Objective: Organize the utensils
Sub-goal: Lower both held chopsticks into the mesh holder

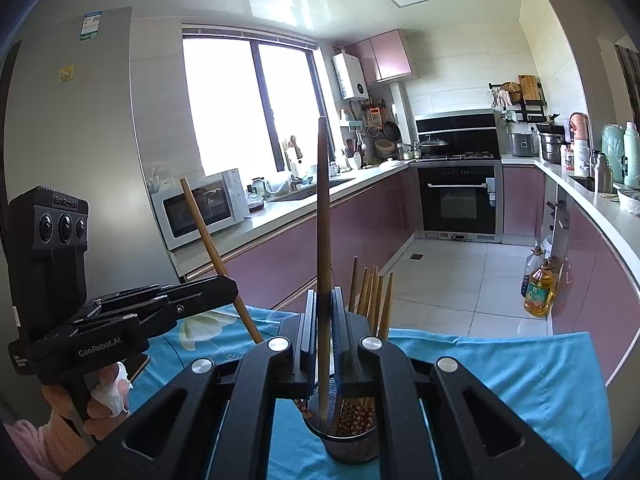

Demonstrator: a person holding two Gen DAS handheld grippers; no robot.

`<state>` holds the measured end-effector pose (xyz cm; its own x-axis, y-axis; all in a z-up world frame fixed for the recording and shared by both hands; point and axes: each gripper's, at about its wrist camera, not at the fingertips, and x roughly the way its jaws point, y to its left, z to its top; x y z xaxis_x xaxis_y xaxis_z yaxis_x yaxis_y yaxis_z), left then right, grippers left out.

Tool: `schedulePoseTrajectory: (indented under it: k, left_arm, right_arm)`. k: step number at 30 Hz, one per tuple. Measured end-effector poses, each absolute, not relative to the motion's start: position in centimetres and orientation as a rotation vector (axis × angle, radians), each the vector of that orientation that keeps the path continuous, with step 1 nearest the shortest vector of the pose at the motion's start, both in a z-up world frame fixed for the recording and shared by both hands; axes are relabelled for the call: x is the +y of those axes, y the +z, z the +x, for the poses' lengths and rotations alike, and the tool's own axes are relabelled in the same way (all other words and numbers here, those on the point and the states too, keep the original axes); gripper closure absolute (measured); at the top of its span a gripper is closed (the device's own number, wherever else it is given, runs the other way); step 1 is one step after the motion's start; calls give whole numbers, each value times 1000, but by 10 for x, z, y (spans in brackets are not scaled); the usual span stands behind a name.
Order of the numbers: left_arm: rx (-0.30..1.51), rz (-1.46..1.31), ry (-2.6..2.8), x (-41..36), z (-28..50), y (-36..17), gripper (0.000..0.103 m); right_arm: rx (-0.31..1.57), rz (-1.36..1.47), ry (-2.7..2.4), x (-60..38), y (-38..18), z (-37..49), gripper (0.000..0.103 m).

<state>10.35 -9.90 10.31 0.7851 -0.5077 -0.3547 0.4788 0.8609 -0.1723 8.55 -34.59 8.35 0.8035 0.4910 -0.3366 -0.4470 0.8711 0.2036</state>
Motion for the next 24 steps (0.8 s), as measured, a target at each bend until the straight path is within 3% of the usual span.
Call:
schedulePoseTrajectory:
  k: [24]
  left_arm:
    - [492,-61,-524,-107,134,89,96]
  right_arm:
    - [458,122,474,-341,69,107,97]
